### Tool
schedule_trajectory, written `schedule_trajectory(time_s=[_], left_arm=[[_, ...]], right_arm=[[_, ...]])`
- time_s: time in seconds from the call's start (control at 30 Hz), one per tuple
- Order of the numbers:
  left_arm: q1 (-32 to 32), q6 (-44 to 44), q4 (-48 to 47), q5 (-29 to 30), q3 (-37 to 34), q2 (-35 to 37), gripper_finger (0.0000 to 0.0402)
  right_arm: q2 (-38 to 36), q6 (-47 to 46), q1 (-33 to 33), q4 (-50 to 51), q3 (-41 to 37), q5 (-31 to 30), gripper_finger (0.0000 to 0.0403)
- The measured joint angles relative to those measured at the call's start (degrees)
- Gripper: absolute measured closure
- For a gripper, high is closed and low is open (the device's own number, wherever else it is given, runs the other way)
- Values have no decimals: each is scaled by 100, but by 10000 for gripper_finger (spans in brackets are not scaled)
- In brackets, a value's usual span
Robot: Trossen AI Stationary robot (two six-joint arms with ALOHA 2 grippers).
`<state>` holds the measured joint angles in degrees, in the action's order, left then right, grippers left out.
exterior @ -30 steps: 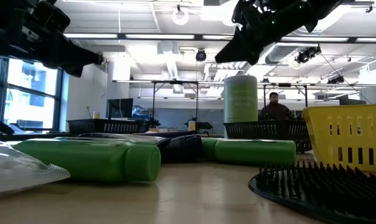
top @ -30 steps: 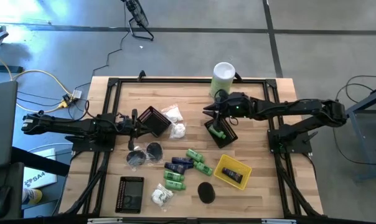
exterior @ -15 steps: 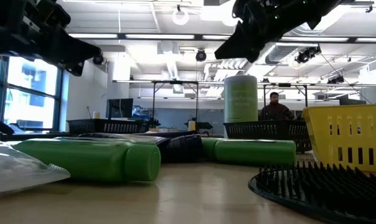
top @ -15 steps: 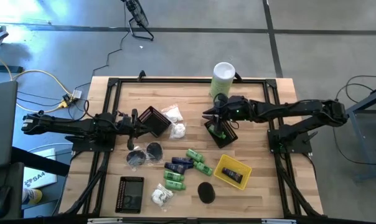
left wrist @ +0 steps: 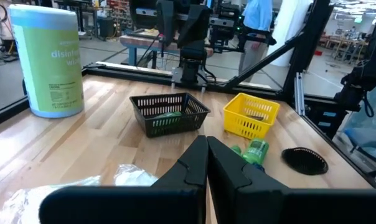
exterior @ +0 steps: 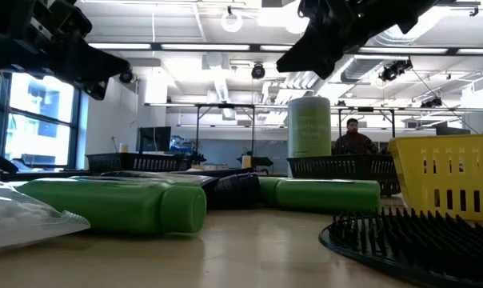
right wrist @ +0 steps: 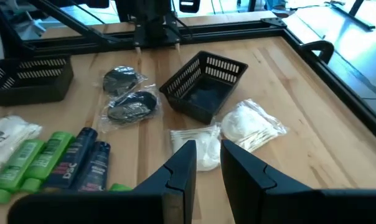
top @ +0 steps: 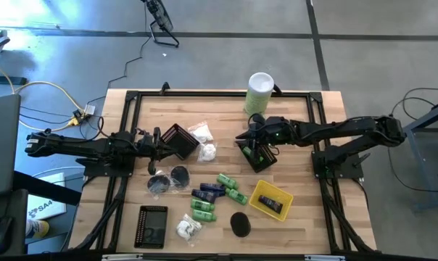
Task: Pick & Place Travel size toiletries
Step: Put the hairbrush into the top left black bin
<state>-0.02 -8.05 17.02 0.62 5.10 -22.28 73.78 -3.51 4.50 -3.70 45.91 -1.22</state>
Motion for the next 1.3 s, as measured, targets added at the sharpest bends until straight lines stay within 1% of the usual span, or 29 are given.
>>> schedule_trajectory(time_s=[0.27, 0.57, 0.67, 0.87, 1.0, 1.17, 1.23, 1.3], left_arm=[[1, 23, 0, 0, 0, 0, 401], [-1, 22, -2, -186, 0, 4, 401], [-1, 21, -2, -313, 0, 2, 401], [1, 6, -7, -321, 0, 2, 401], [-1, 6, -11, -321, 0, 2, 401], [1, 21, -15, -321, -2, 2, 401], [-1, 23, -15, -321, -2, 2, 401], [0, 22, -17, -319, -2, 2, 401]], right_arm=[[0, -273, -252, -8, 0, -10, 337], [0, -259, -626, -596, 0, -35, 337], [-7, -44, -736, -611, 0, -31, 337], [-13, 184, -757, -473, -2, 21, 337], [-13, 51, -778, -203, -17, 28, 337], [-17, 19, -868, -473, -357, -24, 337], [-183, 36, -852, -379, -464, -32, 337], [-430, 87, -789, -312, -523, -171, 337]])
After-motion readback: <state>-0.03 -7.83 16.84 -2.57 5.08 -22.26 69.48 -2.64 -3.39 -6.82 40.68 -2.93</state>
